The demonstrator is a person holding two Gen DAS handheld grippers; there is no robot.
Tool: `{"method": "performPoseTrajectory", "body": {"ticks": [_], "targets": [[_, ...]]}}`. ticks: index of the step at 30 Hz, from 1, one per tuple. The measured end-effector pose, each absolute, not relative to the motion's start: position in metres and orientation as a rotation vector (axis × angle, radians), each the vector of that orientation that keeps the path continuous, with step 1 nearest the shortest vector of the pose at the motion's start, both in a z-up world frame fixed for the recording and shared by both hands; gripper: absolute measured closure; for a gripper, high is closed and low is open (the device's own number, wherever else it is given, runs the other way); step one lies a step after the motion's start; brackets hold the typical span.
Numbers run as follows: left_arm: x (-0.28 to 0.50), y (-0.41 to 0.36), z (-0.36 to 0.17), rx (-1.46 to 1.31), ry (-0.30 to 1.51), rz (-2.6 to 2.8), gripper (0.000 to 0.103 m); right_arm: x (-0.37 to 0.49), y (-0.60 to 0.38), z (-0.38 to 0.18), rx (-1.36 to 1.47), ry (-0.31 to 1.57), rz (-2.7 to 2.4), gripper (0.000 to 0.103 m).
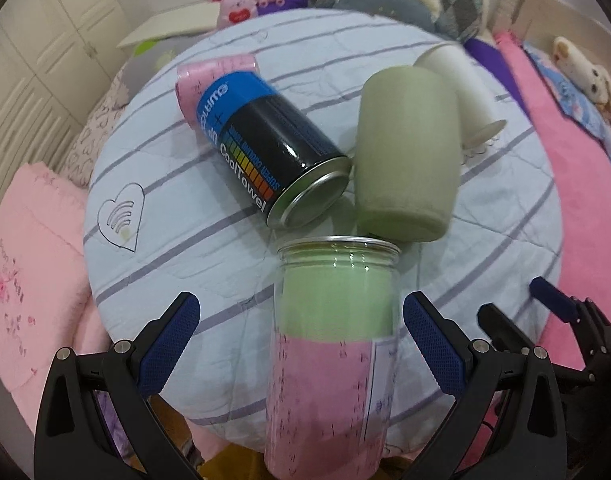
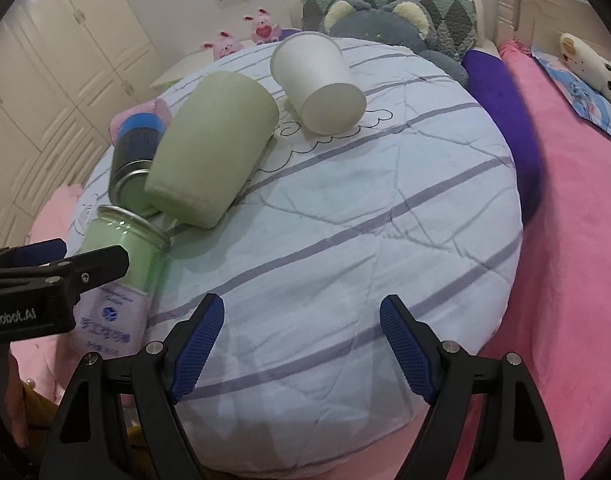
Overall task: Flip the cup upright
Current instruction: 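Rotate the jar with the left tool until its opening faces up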
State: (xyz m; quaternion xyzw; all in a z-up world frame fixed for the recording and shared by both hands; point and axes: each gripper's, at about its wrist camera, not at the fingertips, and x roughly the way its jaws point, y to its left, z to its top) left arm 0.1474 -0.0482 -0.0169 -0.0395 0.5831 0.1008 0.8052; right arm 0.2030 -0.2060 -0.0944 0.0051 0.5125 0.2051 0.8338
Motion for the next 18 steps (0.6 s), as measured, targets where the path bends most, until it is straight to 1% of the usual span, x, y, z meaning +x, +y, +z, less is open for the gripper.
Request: {"method": "performPoseTrajectory", "body": {"ticks": [11, 13, 14, 15, 17, 18], "targets": [[0.166, -0.056, -0.034, -0.106, 1.317, 0.182, 0.0, 0.222, -0.204, -0.103, -0.011, 1.087, 0.478, 0.021], [0.169, -0.055, -0.038, -0.11, 1.327, 0.186, 0.002, 0.225, -0.206, -0.103, -0.003, 1.085, 0.483, 0.021], [0.171, -0.054, -0.041, -0.117, 1.338, 0.185, 0.01, 0.225, -0.206, -0.103, 0.001, 1.085, 0.485, 0.021], [0.172, -0.053, -0.044, -0.118, 1.355, 0.184, 0.024, 0.226, -0.207, -0.103, 0.003, 1.085, 0.486, 0.021], [0.175, -0.049, -0.052, -0.144, 1.4, 0.157, 0.032, 0.226, -0.207, -0.103, 0.005, 1.085, 0.487, 0.021], [0.176, -0.047, -0.055, -0.162, 1.413, 0.149, 0.032, 0.228, -0.206, -0.103, 0.004, 1.086, 0.487, 0.021]]}}
